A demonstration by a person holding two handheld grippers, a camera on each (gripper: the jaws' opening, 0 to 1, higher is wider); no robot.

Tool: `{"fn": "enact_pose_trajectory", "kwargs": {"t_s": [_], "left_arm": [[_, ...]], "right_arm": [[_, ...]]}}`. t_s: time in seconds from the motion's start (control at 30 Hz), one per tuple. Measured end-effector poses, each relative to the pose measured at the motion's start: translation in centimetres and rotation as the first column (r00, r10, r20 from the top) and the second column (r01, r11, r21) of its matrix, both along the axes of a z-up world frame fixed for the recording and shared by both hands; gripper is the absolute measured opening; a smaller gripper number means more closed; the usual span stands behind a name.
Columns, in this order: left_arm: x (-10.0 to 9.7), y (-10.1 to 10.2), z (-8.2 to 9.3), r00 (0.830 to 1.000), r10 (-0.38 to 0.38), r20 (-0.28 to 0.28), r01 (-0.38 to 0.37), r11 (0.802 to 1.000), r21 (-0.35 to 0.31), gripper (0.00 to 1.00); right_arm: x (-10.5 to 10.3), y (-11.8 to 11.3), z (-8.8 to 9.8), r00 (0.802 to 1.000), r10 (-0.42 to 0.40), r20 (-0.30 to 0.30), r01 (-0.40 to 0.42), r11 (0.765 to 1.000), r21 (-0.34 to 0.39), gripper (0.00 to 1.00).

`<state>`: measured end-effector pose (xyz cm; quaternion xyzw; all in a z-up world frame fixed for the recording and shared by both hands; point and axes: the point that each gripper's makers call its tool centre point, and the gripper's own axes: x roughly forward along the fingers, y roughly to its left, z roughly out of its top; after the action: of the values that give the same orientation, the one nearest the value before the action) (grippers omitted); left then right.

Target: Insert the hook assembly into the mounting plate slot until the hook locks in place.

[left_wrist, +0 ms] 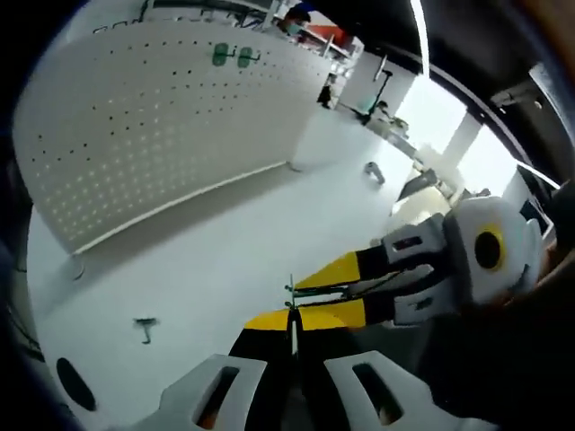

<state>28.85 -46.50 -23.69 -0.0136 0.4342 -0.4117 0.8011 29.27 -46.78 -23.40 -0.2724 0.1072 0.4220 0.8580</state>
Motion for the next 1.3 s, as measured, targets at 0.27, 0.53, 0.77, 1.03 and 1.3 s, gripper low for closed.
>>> {"fn": "enact_pose_trajectory", "kwargs": {"t_s": [0.27, 0.53, 0.77, 1.03, 1.3], "left_arm": [[0.2, 0.0, 0.3, 1.000, 0.009, 0.000, -0.009, 1.000, -0.011, 0.01], [0.8, -0.1, 0.5, 0.997, -0.007, 0.075, 0.007, 1.000, -0.005, 0.02], [0.8, -0.1, 0.1, 0.988, -0.061, 0.142, 0.057, 0.998, 0.035, 0.03], [0.8, 0.2, 0.1, 0.984, -0.065, 0.166, 0.060, 0.998, 0.036, 0.14], [0.7, 0.6, -0.7, 0.981, -0.073, 0.177, 0.062, 0.996, 0.062, 0.20]], "right_arm": [[0.4, 0.1, 0.3, 1.000, 0.000, 0.006, 0.000, 1.000, -0.006, 0.01], [0.9, -0.1, 0.3, 1.000, -0.016, -0.024, 0.016, 1.000, 0.009, 0.00], [0.9, 0.0, -0.2, 0.998, -0.023, -0.062, 0.024, 1.000, 0.011, 0.00], [1.0, -0.7, -1.0, 0.989, -0.058, -0.136, 0.064, 0.997, 0.038, 0.00], [2.3, -2.4, -1.0, 0.962, -0.142, -0.233, 0.175, 0.976, 0.127, 0.00]]}}
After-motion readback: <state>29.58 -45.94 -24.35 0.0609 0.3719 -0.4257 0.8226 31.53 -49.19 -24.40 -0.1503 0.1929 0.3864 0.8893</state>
